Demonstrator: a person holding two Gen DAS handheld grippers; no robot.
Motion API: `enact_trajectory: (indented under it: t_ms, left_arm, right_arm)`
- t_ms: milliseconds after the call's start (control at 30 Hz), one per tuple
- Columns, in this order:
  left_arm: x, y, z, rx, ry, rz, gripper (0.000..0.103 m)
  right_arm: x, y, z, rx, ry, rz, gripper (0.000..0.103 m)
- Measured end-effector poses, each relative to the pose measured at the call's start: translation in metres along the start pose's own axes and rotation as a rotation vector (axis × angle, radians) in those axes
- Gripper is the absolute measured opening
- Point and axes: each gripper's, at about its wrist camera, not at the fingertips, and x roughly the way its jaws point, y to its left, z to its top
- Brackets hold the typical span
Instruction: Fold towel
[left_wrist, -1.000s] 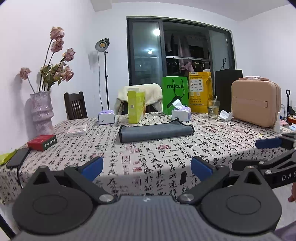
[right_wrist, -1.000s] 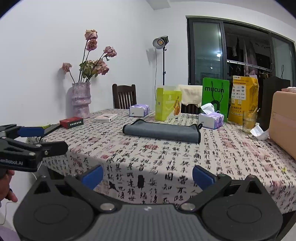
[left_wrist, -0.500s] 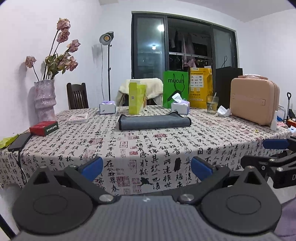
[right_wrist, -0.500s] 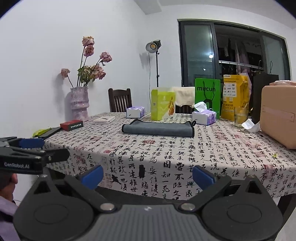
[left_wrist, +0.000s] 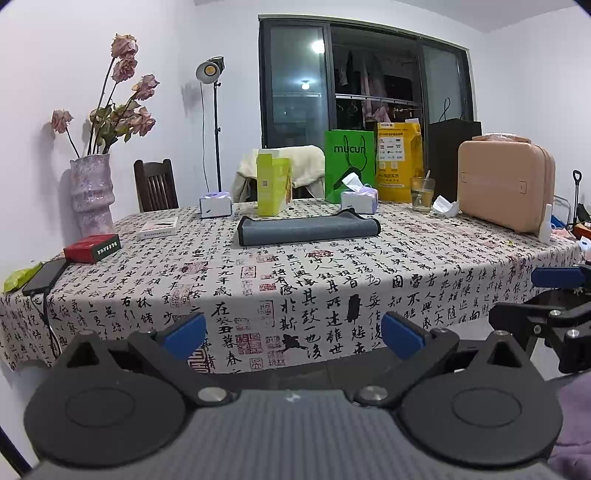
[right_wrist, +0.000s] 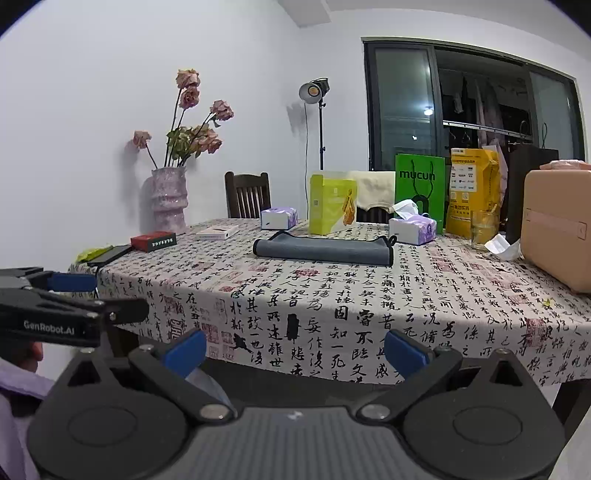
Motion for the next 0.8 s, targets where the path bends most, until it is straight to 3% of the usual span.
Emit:
enact_trajectory:
  t_ms: [800]
  left_arm:
    - [0.0014, -0.0002, -0.0033, 0.002, -0.004, -0.003, 0.103]
  right_arm:
    - [0.0006, -0.002, -0.0006, 0.007, -0.014, 0.006, 0.103]
